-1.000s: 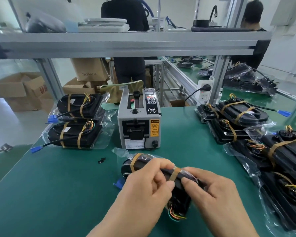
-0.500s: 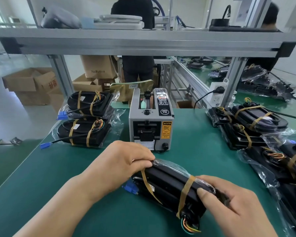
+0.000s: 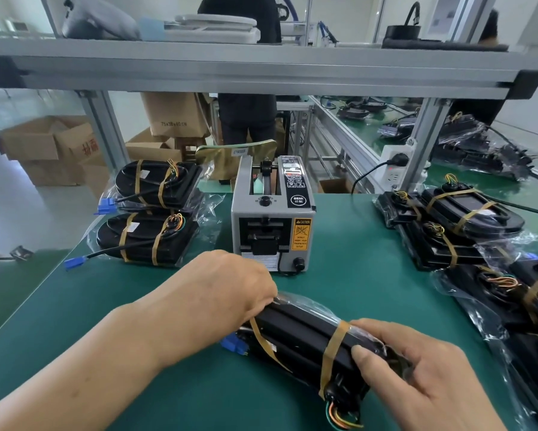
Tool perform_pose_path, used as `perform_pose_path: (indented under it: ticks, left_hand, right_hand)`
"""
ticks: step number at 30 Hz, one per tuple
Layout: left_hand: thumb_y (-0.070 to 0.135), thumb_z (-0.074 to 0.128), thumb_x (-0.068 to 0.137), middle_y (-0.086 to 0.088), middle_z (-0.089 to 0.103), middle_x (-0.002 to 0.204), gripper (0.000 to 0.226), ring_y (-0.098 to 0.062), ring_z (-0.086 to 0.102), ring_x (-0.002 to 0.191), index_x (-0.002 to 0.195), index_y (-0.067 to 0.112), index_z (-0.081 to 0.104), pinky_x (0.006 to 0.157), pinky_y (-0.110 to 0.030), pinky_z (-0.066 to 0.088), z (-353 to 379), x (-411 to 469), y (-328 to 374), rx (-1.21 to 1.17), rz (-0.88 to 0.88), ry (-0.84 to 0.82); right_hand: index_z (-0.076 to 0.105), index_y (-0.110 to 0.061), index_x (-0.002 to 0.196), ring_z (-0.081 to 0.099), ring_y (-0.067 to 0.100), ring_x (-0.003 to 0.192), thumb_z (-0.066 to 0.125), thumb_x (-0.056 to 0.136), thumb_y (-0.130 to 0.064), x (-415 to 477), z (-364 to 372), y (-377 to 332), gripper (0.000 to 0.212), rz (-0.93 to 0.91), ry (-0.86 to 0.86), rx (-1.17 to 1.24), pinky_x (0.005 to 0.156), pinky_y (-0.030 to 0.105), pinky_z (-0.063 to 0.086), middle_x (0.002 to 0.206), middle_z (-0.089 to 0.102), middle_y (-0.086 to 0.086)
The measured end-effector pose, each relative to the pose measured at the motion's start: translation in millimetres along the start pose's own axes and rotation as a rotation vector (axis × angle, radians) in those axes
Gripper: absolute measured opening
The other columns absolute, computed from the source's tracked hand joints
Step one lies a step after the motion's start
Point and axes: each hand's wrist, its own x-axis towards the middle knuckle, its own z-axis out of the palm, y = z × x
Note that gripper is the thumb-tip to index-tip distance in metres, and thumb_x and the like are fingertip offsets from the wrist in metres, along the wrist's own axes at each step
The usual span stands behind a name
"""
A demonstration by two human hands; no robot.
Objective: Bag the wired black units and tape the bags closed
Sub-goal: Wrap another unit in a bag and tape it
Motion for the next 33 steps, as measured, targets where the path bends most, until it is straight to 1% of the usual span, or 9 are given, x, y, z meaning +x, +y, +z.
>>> perform_pose_path:
  ticks: [3, 6, 10, 14, 18, 23, 27, 30, 33]
  left_hand:
    - [0.017, 0.062, 0.089, 0.005, 0.058, 0.077, 0.013, -0.016, 0.057, 0.065, 0.078, 0.022, 0.06, 0.054, -0.035, 0.051, -3, 4, 3, 0.089, 0.066, 0.069]
    - [0.007, 0.078, 0.06, 0.006, 0.046, 0.057, 0.031, -0.014, 0.033, 0.047, 0.058, 0.019, 0.05, 0.034, -0.024, 0.033, -5, 5, 5, 0.051, 0.069, 0.151]
    - [0.01, 0.071, 0.065, 0.006, 0.047, 0.059, 0.022, -0.013, 0.031, 0.048, 0.063, 0.019, 0.05, 0.038, -0.028, 0.035, -2, 8, 12, -0.029, -0.045, 0.124]
    - [0.023, 0.046, 0.089, 0.005, 0.054, 0.084, 0.008, -0.019, 0.055, 0.076, 0.081, 0.021, 0.048, 0.074, -0.034, 0.048, 3, 15, 17, -0.144, -0.386, 0.062]
    - [0.02, 0.054, 0.083, 0.005, 0.059, 0.079, 0.009, -0.019, 0.058, 0.075, 0.074, 0.021, 0.053, 0.072, -0.037, 0.052, 0, 16, 19, -0.354, -0.486, 0.085]
    - [0.029, 0.068, 0.084, 0.014, 0.066, 0.07, 0.013, -0.001, 0.055, 0.059, 0.072, 0.027, 0.07, 0.058, -0.015, 0.047, 14, 22, -6, -0.89, -0.554, 0.092]
    - [0.022, 0.069, 0.089, 0.007, 0.059, 0.057, 0.01, -0.005, 0.042, 0.047, 0.087, 0.014, 0.076, 0.042, -0.017, 0.037, 50, 42, -21, -1.574, -1.079, 0.402]
    - [0.019, 0.066, 0.092, 0.006, 0.059, 0.053, 0.008, -0.001, 0.041, 0.036, 0.09, 0.012, 0.068, 0.036, -0.012, 0.032, 66, 61, -22, -1.988, -1.294, 0.315]
    - [0.023, 0.064, 0.095, 0.008, 0.061, 0.051, 0.013, 0.001, 0.044, 0.034, 0.087, 0.013, 0.065, 0.035, -0.01, 0.032, 70, 77, -22, -2.096, -1.343, 0.301]
  right_hand:
    - [0.068, -0.055, 0.084, 0.064, -0.004, 0.07, 0.078, 0.075, -0.015, 0, -1, 2, 0.042, -0.006, 0.003, 0.01, 0.065, 0.006, 0.045, 0.071, 0.069, -0.026]
    - [0.073, -0.046, 0.077, 0.064, -0.005, 0.065, 0.079, 0.075, -0.015, 1, -2, 5, 0.032, -0.016, -0.013, 0.005, 0.062, 0.005, 0.044, 0.071, 0.07, -0.026]
    - [0.076, -0.044, 0.089, 0.066, -0.008, 0.079, 0.072, 0.077, -0.036, 1, -4, 4, 0.015, -0.058, -0.039, -0.003, 0.072, 0.005, 0.046, 0.079, 0.071, -0.029]
    - [0.078, -0.038, 0.095, 0.067, -0.009, 0.081, 0.066, 0.07, -0.043, 3, -5, 5, 0.028, -0.085, -0.067, -0.004, 0.074, 0.005, 0.046, 0.082, 0.071, -0.029]
    - [0.079, -0.034, 0.095, 0.068, -0.009, 0.078, 0.069, 0.07, -0.039, 4, -5, 7, 0.027, -0.128, -0.052, -0.007, 0.072, 0.004, 0.048, 0.081, 0.071, -0.027]
    - [0.08, -0.031, 0.085, 0.061, -0.024, 0.078, 0.074, 0.065, -0.033, 3, -7, 12, 0.021, -0.216, 0.078, -0.047, 0.073, -0.007, 0.04, 0.078, 0.063, -0.045]
    - [0.08, -0.031, 0.08, 0.058, -0.025, 0.084, 0.057, 0.066, -0.053, -5, -10, 11, 0.035, -0.179, 0.188, 0.0, 0.074, -0.012, 0.033, 0.084, 0.061, -0.046]
    - [0.081, -0.029, 0.08, 0.056, -0.025, 0.088, 0.055, 0.062, -0.055, -8, -8, 10, 0.041, -0.139, 0.246, 0.021, 0.077, -0.013, 0.03, 0.082, 0.063, -0.04]
    - [0.077, -0.034, 0.08, 0.053, -0.03, 0.087, 0.055, 0.059, -0.056, -10, -7, 13, 0.037, -0.102, 0.296, 0.077, 0.079, -0.013, 0.029, 0.089, 0.061, -0.043]
